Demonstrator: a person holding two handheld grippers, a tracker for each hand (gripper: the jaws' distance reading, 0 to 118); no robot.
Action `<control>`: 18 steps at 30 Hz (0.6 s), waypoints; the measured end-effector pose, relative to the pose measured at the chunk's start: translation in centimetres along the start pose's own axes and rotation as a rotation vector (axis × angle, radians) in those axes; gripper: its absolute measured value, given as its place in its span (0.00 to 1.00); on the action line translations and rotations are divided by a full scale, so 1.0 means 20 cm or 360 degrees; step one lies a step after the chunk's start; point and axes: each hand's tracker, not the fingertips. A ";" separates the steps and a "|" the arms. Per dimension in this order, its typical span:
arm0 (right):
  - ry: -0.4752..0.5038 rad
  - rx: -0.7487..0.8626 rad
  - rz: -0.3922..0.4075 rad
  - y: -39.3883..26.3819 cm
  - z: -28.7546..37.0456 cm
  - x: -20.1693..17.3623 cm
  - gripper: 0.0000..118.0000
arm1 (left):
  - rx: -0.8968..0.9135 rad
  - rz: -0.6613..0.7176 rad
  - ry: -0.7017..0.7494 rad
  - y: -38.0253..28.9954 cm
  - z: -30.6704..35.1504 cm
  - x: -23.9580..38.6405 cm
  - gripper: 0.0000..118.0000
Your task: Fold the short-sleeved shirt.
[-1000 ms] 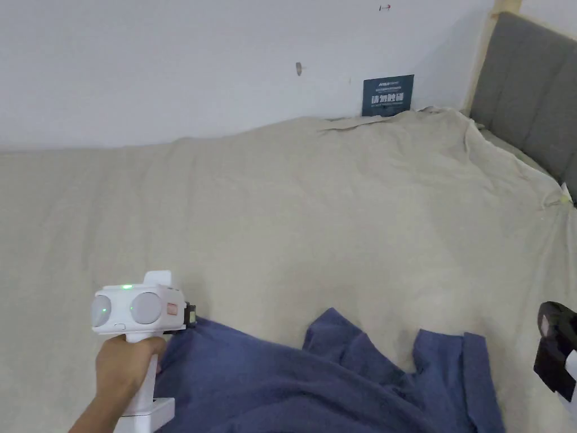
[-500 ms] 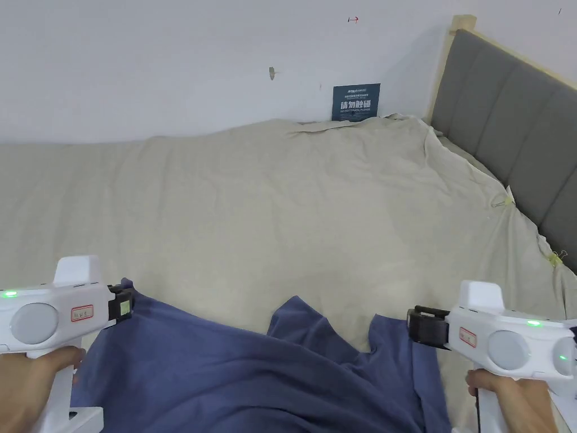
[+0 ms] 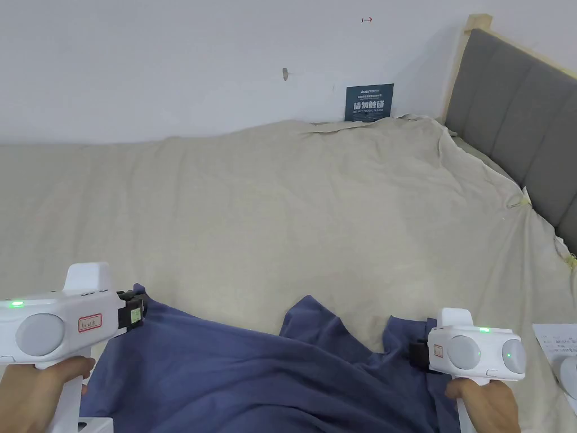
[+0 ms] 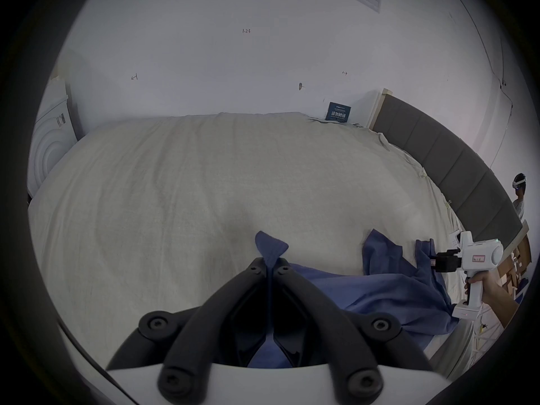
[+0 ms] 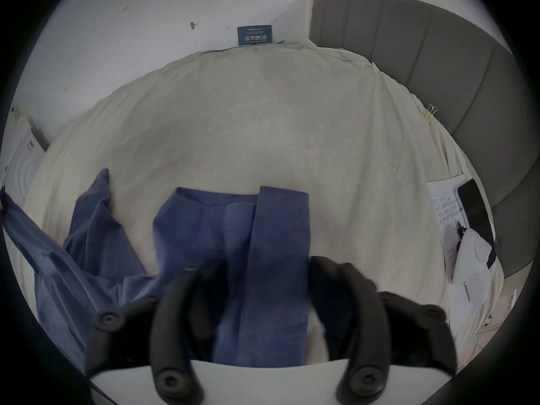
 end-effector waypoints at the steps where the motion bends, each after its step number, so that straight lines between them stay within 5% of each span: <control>1: 0.0011 0.0002 0.0005 -0.01 -0.01 0.02 0.28 | 0.0002 0.0000 0.0001 0.00 0.00 0.00 0.00; 4: 0.0024 -0.0009 -0.0012 -0.03 0.00 0.03 0.17 | -0.0002 0.0003 0.0005 -0.01 -0.02 -0.02 0.00; 5: 0.0037 -0.0010 -0.0023 -0.05 0.05 0.00 0.03 | -0.0003 0.0007 0.0006 -0.02 -0.01 -0.03 0.00; 18: 0.0325 0.0605 -0.0065 0.08 0.75 0.15 0.03 | 0.0152 0.0105 0.0057 -0.04 0.24 -0.11 0.00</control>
